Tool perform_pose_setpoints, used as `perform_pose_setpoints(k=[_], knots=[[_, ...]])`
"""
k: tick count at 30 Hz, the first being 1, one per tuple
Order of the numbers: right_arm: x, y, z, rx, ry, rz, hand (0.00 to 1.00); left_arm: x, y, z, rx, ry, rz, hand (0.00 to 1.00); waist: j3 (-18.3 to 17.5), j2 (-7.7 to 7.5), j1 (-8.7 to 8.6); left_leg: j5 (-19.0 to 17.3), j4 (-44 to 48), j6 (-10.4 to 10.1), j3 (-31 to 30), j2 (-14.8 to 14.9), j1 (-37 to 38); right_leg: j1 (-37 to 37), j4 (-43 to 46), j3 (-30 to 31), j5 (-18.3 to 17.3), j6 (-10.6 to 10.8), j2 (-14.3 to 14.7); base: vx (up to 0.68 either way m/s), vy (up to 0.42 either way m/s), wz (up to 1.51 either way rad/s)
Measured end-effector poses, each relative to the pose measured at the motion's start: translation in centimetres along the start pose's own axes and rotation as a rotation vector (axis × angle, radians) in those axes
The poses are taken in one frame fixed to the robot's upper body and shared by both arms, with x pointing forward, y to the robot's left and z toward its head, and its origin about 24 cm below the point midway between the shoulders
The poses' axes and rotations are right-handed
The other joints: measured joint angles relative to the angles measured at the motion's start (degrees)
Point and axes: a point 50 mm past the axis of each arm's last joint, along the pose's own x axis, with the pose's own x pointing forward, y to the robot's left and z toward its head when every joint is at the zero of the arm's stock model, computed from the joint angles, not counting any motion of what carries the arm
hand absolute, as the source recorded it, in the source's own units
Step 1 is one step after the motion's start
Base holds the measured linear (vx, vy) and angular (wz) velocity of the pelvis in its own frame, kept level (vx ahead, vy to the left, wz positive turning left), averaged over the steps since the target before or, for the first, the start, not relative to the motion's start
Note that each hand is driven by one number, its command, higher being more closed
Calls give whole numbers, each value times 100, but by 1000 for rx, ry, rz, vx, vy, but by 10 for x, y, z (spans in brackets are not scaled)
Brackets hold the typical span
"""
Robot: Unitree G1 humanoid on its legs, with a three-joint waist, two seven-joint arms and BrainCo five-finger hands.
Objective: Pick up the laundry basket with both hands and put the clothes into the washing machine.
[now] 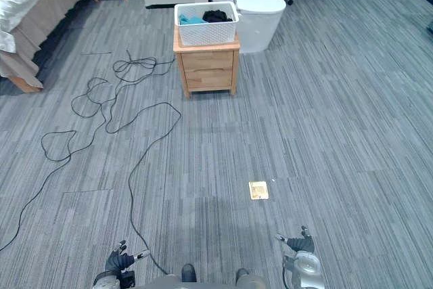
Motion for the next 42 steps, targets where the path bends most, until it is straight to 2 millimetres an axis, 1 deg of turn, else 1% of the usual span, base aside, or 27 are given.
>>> perform_pose_setpoints(k=[2, 5, 7, 10, 11, 14, 15, 16, 17, 18, 19, 20, 21, 22, 24, 28, 29, 30, 32, 33, 34, 36, 37, 38, 39, 41, 42], knots=[[0, -3, -2, -10, 7, -6, 0, 0, 0, 5, -15, -18, -1, 0, 117, 47, -15, -315, 327, 75, 39, -61, -48, -317, 884, 56, -320, 127, -129, 6, 160, -18], [-5, 0, -13, -30, 38, 12, 0, 2, 7, 9, 8, -38, 11, 0, 227, -41, -68, -566, 379, 285, -60, -222, 243, -1267, 3032, -149, -427, 194, -372, 163, 202, 11], [-5, 4, -13, -39, 43, 27, 0, 4, 13, 13, 28, -45, 34, 0, 291, -36, -109, -588, 369, 298, -138, -193, 406, -1613, 3221, -438, -639, 118, -379, 243, 82, 22], [-2, 7, -2, -71, 6, 44, 0, 9, 11, 25, 39, -78, 28, 0, 497, -29, -152, -577, 6, 272, -319, -69, 867, -2047, 2233, -1017, -534, -15, -167, 400, 19, 33], [0, 5, 2, -78, -6, 41, 0, 10, 8, 30, 36, -90, 21, 0, 576, 31, -157, -535, -232, 199, -407, -39, 1111, -2182, 1520, -1145, -193, -89, -54, 489, -52, 49], [-2, 0, 5, -80, -34, 30, 0, 12, 4, 33, 35, -99, 18, 0, 614, -127, -297, -601, -586, -189, -712, -72, 1659, -2428, 227, -1203, 746, -241, 5, 581, -129, 68], [-3, -3, 5, -85, -41, 26, 0, 11, 2, 29, 35, -84, 16, 0, 583, -162, -355, -716, -553, -390, -840, 10, 1865, -2482, 559, -1150, 1407, -699, -12, 510, -150, 70], [-3, -4, 5, -87, -47, 25, 0, 11, 1, 27, 32, -76, 15, 0, 562, -107, -363, -729, -466, -462, -870, 105, 1891, -2570, 862, -1172, 1442, -860, 11, 747, -263, 35], [-3, -1, 15, -82, -82, 35, 0, 11, -1, 24, 27, -64, 11, 0, 552, 50, -342, -628, -45, -811, -837, 290, 1749, -2697, 1384, -1271, 980, -939, 107, 621, -241, 3], [-3, 2, 19, -85, -99, 45, 0, 10, -2, 23, 23, -60, 12, 0, 570, 82, -335, -500, 327, -1020, -811, 359, 1619, -2682, 1554, -1279, 792, -995, 134, 905, -362, -7], [-4, 7, 23, -103, -123, 66, 0, 8, -4, 18, 4, -43, 11, 0, 623, 193, -315, 193, 1844, -1282, -662, 668, 1117, -2299, 1587, -1288, 423, -1083, 305, 713, -284, -17], [-5, 11, 24, -112, -131, 78, 0, 6, -6, 11, -8, -26, 10, 0, 623, 279, -280, 627, 2991, -1240, -629, 988, 740, -1877, 1339, -1269, 340, -1138, 494, 717, -272, -26], [-5, 13, 26, -116, -139, 87, 0, 4, -6, 8, -16, -18, 9, 0, 630, 322, -270, 585, 3751, -1141, -536, 1199, 501, -1568, 1126, -1252, 329, -1152, 627, 686, -218, -51], [-7, 18, 28, -105, -158, 99, 0, 4, -8, 6, -30, -10, -3, 0, 662, 282, -143, 353, 4997, -802, -287, 1485, 18, -821, 669, -1072, 290, -1213, 807, 514, -137, -50], [-8, 20, 30, -94, -171, 99, 0, 3, -15, 7, -47, -15, -16, 0, 698, 209, -33, 189, 5307, -535, -79, 1481, -543, -118, 219, -863, 255, -1262, 828, 645, -107, -51], [-10, 22, 35, -67, -191, 100, 0, 1, -23, 10, -66, -27, -42, 0, 725, 188, 135, 39, 3657, -294, -76, 1103, -1754, 806, -546, -765, 55, -1129, 784, 544, 14, -26], [-10, 20, 30, -68, -178, 98, 0, 2, -25, 14, -68, -40, -53, 0, 762, 112, 202, 175, 1962, -407, -225, 709, -1827, 1152, -700, -747, -114, -990, 677, 535, 131, 1], [-10, 18, 28, -62, -169, 88, 0, 2, -26, 13, -68, -37, -55, 0, 762, 111, 206, 406, 872, -544, -395, 474, -1792, 1353, -780, -720, -210, -932, 631, 545, 154, 0], [-8, 13, 23, -60, -145, 65, 0, 1, -25, 11, -67, -29, -50, 0, 707, 191, 305, 1011, -122, -600, -591, 372, -1789, 1623, -864, -574, -491, -749, 611, 536, 226, -39], [-8, 15, 18, -64, -120, 69, 0, 1, -21, 7, -55, -14, -39, 0, 630, 67, 332, 1510, 37, -275, -598, 234, -1763, 1735, -809, -469, -648, -669, 445, 542, 267, -49], [-8, 16, 16, -64, -114, 73, 0, 2, -19, 6, -58, -11, -35, 0, 562, -5, 330, 1584, 78, -157, -592, 136, -1766, 1688, -656, -456, -714, -635, 318, 582, 274, -36], [-8, 18, 13, -70, -104, 76, 0, 2, -19, 7, -59, -13, -35, 0, 491, -100, 324, 1279, 409, 227, -378, -17, -1684, 1140, 809, -341, -840, -414, -32, 677, 292, -37], [-10, 21, 7, -68, -80, 83, 0, 2, -17, 6, -51, -8, -31, 0, 499, -192, 312, 955, 534, 351, -263, -159, -1378, 740, 2154, -344, -695, -118, -294, 745, 321, -31], [-12, 23, 3, -64, -67, 90, 0, 2, -17, 4, -45, 2, -32, 0, 511, -236, 283, 710, 595, 396, -253, -289, -1084, 394, 3214, -358, -246, 82, -514, 733, 290, -11], [-15, 26, -3, -67, -50, 100, 0, 2, -19, 1, -32, 18, -41, 0, 519, -249, 167, 423, 596, 465, -258, -374, -641, -28, 4478, -400, -208, -70, -704, 587, 211, 4], [-17, 31, -8, -85, -44, 123, 0, 1, -21, -1, -15, 27, -52, 0, 517, -202, 69, 256, 316, 510, -312, -386, 32, -549, 5139, -625, -397, -315, -719, 555, 136, 25], [-18, 32, -9, -86, -42, 130, 0, 3, -20, 1, 1, 17, -56, 0, 521, -191, -9, 245, 20, 502, -408, -389, 399, -887, 4923, -932, -533, -307, -698, 436, 81, 37]])
